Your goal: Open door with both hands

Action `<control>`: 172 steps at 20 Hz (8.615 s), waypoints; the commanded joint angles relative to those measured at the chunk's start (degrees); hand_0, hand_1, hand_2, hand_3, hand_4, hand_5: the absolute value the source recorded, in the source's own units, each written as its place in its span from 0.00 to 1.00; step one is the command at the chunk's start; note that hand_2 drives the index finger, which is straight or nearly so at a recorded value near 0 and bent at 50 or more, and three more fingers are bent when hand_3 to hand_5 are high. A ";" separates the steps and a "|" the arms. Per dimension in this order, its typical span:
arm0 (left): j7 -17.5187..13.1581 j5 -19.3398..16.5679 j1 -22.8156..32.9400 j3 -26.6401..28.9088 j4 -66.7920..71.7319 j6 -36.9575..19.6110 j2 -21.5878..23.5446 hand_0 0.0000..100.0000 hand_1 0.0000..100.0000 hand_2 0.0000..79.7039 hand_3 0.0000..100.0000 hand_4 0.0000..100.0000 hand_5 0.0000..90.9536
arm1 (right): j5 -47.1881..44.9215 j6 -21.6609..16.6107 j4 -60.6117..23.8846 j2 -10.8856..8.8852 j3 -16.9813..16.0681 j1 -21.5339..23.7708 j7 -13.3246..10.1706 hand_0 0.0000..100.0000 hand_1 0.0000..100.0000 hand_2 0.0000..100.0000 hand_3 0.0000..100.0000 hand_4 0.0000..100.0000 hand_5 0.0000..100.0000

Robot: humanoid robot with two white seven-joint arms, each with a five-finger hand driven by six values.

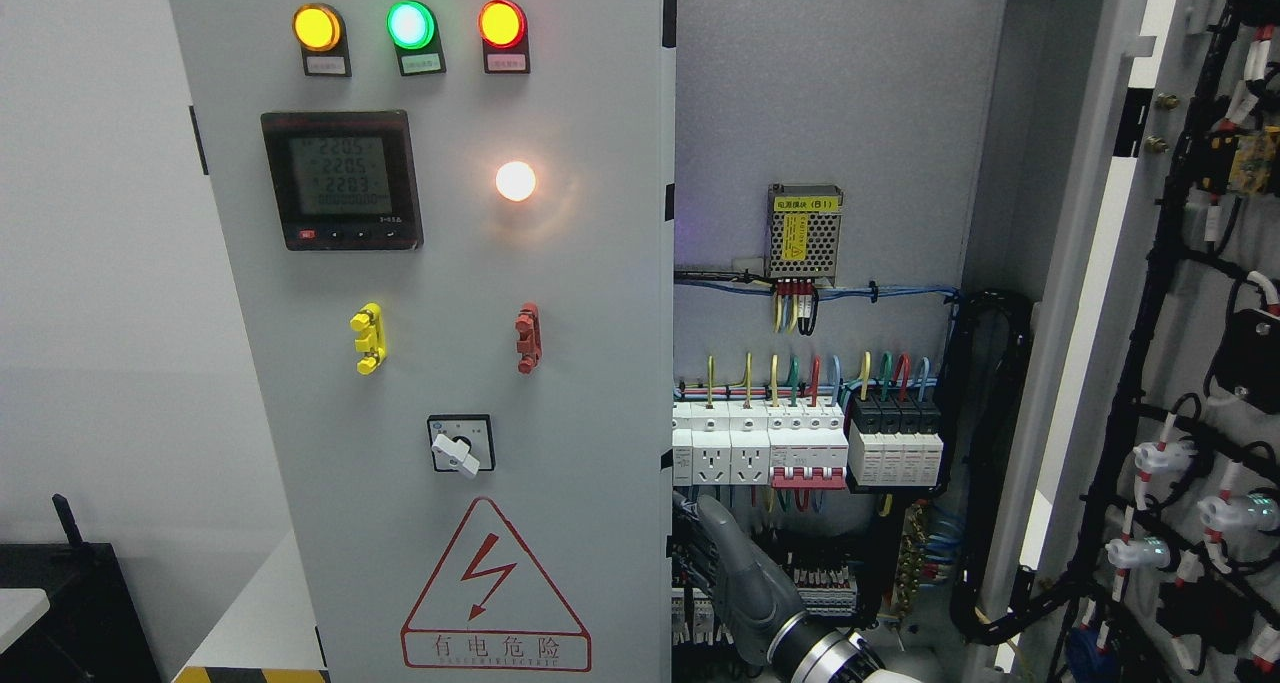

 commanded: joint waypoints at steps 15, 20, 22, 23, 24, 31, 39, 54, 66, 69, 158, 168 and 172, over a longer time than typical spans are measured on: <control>0.02 0.00 0.79 0.00 0.00 -0.18 0.00 0.00 0.00 0.00 0.00 0.03 0.00 | -0.09 0.12 1.05 -0.34 -0.07 -0.78 3.79 0.11 0.00 0.00 0.00 0.00 0.00; 0.02 0.00 0.79 0.00 0.00 -0.27 0.00 0.00 0.00 0.00 0.00 0.03 0.00 | -0.18 0.12 1.49 -0.34 -0.16 -1.39 3.96 0.11 0.00 0.00 0.00 0.00 0.00; 0.02 0.00 0.79 0.00 0.00 -0.18 0.00 0.00 0.00 0.00 0.00 0.03 0.00 | -0.18 0.21 1.49 -0.43 -0.16 -1.57 5.10 0.11 0.00 0.00 0.00 0.00 0.00; 0.02 0.00 0.79 0.00 0.00 -0.27 0.00 0.00 0.00 0.00 0.00 0.03 0.00 | -0.18 0.21 1.49 -0.34 -0.16 -1.57 5.63 0.11 0.00 0.00 0.00 0.00 0.00; 0.02 0.00 0.70 0.00 0.00 -0.18 0.00 0.00 0.00 0.00 0.00 0.03 0.00 | -0.18 0.21 1.49 -0.34 -0.07 -1.57 5.81 0.11 0.00 0.00 0.00 0.00 0.00; 0.02 0.00 0.79 0.00 0.00 -0.27 0.00 0.00 0.00 0.00 0.00 0.03 0.00 | -0.80 0.39 1.49 -0.43 -0.16 -1.57 7.57 0.11 0.00 0.00 0.00 0.00 0.00; 0.02 0.00 0.79 0.00 0.00 -0.27 0.00 0.00 0.00 0.00 0.00 0.03 0.00 | -0.97 0.48 1.49 -0.43 -0.16 -1.65 8.97 0.11 0.00 0.00 0.00 0.00 0.00; 0.02 0.00 0.79 0.00 0.00 -0.18 0.00 0.00 0.00 0.00 0.00 0.03 0.00 | -5.19 0.39 -0.09 -0.43 0.54 -0.78 14.51 0.11 0.00 0.00 0.00 0.00 0.00; 0.02 0.00 0.79 0.00 0.00 -0.18 0.00 0.00 0.00 0.00 0.00 0.03 0.00 | -6.51 0.48 -2.29 -0.69 0.81 0.19 18.38 0.11 0.00 0.00 0.00 0.00 0.00; 0.02 0.00 0.79 0.00 0.00 -0.27 0.00 0.00 0.00 0.00 0.00 0.03 0.00 | -6.51 0.56 -2.82 -0.69 0.90 0.72 18.64 0.11 0.00 0.00 0.00 0.00 0.00; 0.02 0.00 0.79 0.00 0.00 -0.18 0.00 0.00 0.00 0.00 0.00 0.03 0.00 | -10.55 2.41 -18.20 2.73 21.37 7.57 26.82 0.11 0.00 0.00 0.00 0.00 0.00; 0.02 0.00 0.79 0.00 0.00 -0.27 0.00 0.00 0.00 0.00 0.00 0.03 0.00 | -8.89 3.02 -18.11 5.10 23.05 7.13 26.64 0.11 0.00 0.00 0.00 0.00 0.00; 0.02 0.08 0.79 0.00 0.00 -0.18 0.00 0.00 0.00 0.00 0.00 0.03 0.00 | -8.01 3.02 -17.94 5.46 23.31 7.05 26.55 0.11 0.00 0.00 0.00 0.00 0.00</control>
